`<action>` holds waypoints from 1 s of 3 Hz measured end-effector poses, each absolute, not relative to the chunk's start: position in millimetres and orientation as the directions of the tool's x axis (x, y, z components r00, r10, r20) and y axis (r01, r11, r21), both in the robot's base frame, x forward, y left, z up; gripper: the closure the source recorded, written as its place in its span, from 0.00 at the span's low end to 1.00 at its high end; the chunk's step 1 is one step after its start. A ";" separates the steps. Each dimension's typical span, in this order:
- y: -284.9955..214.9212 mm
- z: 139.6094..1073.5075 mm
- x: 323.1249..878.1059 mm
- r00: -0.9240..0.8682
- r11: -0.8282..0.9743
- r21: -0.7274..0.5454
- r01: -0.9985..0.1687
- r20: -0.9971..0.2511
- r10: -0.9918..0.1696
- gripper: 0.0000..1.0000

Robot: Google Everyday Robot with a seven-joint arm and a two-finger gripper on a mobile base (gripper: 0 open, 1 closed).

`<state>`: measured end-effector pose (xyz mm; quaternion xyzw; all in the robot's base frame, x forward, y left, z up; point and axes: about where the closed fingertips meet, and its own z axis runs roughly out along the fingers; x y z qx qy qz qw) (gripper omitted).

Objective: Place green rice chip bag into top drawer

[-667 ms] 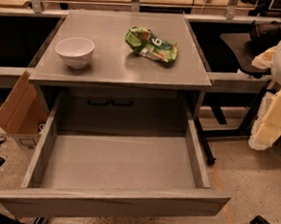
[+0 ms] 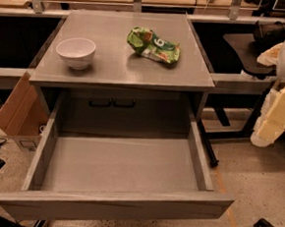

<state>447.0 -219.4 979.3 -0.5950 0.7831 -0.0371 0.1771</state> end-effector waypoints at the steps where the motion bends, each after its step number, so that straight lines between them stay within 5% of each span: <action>1: -226.5 989.3 501.0 -0.204 0.349 -0.351 -0.869 -0.389 -0.898 0.00; 3: -227.3 1018.5 604.2 -0.085 0.485 -0.451 -0.750 -0.660 -0.746 0.00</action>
Offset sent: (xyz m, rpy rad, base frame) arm 0.1646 -0.0129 0.0482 0.4175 -0.4431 -0.0467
